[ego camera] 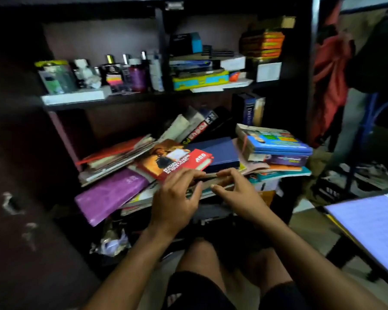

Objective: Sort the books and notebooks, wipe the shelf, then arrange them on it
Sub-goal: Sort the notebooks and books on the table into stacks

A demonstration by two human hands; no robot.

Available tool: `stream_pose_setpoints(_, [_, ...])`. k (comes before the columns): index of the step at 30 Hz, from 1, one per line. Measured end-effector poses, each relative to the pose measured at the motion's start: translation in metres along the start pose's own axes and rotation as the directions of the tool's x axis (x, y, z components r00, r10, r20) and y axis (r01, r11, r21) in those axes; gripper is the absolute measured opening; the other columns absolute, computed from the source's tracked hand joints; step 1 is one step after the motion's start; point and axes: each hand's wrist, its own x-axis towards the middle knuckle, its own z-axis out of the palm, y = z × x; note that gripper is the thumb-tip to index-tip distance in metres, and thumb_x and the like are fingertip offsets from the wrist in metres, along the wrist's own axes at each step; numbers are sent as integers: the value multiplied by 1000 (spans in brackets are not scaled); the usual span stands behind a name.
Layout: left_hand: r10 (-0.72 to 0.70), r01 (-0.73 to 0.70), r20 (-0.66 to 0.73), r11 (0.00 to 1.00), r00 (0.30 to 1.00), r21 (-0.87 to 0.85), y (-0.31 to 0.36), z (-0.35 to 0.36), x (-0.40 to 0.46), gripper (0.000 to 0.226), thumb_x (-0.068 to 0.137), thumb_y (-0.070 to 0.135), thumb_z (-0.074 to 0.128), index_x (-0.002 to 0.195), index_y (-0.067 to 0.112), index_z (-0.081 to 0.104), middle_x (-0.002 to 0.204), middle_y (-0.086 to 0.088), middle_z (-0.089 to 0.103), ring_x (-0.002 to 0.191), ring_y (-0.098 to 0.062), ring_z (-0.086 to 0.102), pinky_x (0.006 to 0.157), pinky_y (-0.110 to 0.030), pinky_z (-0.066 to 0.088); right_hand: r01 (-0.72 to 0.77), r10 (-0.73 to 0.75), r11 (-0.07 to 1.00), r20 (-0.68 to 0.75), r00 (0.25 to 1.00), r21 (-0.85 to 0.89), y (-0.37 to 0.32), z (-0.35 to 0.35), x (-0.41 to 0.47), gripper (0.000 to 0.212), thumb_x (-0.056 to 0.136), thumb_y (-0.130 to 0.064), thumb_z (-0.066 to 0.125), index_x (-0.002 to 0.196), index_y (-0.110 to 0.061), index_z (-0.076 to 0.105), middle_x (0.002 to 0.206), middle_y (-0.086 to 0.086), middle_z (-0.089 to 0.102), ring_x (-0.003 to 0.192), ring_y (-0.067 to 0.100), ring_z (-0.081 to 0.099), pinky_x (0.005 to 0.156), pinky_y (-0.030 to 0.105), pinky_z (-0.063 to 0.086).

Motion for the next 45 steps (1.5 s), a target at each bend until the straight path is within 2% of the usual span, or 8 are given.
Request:
stream_pose_setpoints(4, [-161, 164, -49, 983, 986, 79, -44, -35, -23, 33, 84, 16, 78, 116, 20, 68, 118, 3, 64, 112, -20, 60, 94, -34, 50, -89, 82, 995, 141, 987, 48, -15, 37, -9, 34, 87, -44, 75, 112, -29, 57, 101, -2, 71, 95, 15, 70, 83, 35, 56])
stream_pose_setpoints(9, [-455, 432, 37, 866, 890, 253, -102, -65, -62, 59, 83, 31, 79, 137, 30, 55, 141, 1, 54, 131, -26, 48, 108, -44, 41, -112, 96, 993, 307, 947, 37, -42, 73, -21, 39, 91, -45, 71, 123, -28, 57, 103, -4, 71, 91, 9, 70, 69, 24, 53])
stream_pose_setpoints(12, [-453, 395, 79, 839, 888, 376, -123, -80, -79, 63, 83, 35, 80, 140, 31, 54, 142, 3, 54, 131, -25, 47, 111, -42, 34, -86, 90, 996, 425, 901, -29, -56, 98, -23, 44, 95, -37, 69, 133, -24, 52, 109, -3, 67, 89, 5, 67, 60, 15, 52])
stream_pose_setpoints(18, [-459, 316, 142, 774, 877, 548, -148, -84, -81, 68, 91, 9, 66, 150, 35, 45, 157, -4, 44, 142, -30, 41, 116, -45, 30, 30, 20, 993, 428, 904, -110, -61, 116, -12, 41, 96, -44, 65, 130, -24, 55, 115, -5, 68, 100, 8, 67, 89, 33, 58])
stream_pose_setpoints(28, [-109, 31, 104, 819, 989, 573, -137, -78, -88, 46, 89, 22, 65, 134, 17, 65, 128, -3, 70, 91, -28, 61, 80, -43, 53, -129, 45, 959, 317, 947, 250, -83, 112, 7, 43, 92, -49, 69, 123, -23, 54, 114, -1, 69, 103, 19, 70, 89, 43, 60])
stream_pose_setpoints(33, [-178, 124, 73, 875, 981, 468, -132, -76, -88, 56, 75, 13, 85, 129, 14, 68, 125, -2, 71, 94, -27, 57, 83, -42, 55, -319, 297, 764, 133, 946, 561, -73, 88, 39, 38, 99, -33, 65, 117, 0, 58, 106, 21, 72, 85, 34, 76, 71, 44, 64])
stream_pose_setpoints(40, [-384, 258, 158, 821, 910, 509, -130, -74, -74, 71, 83, 4, 68, 149, 19, 48, 147, -6, 51, 126, -33, 46, 110, -47, 39, -172, 294, 860, -192, 936, 480, -77, 22, 72, 19, 106, -14, 45, 99, -7, 62, 101, 18, 73, 66, 27, 73, 56, 37, 62])
stream_pose_setpoints(45, [-435, 288, 137, 769, 890, 570, -124, -91, -55, 67, 96, 7, 53, 158, 23, 34, 151, -7, 48, 126, -36, 55, 105, -49, 44, -74, 89, 994, -194, 977, 83, -56, 4, 56, 4, 101, -19, 58, 99, -20, 61, 92, 8, 72, 74, 23, 74, 58, 36, 61])
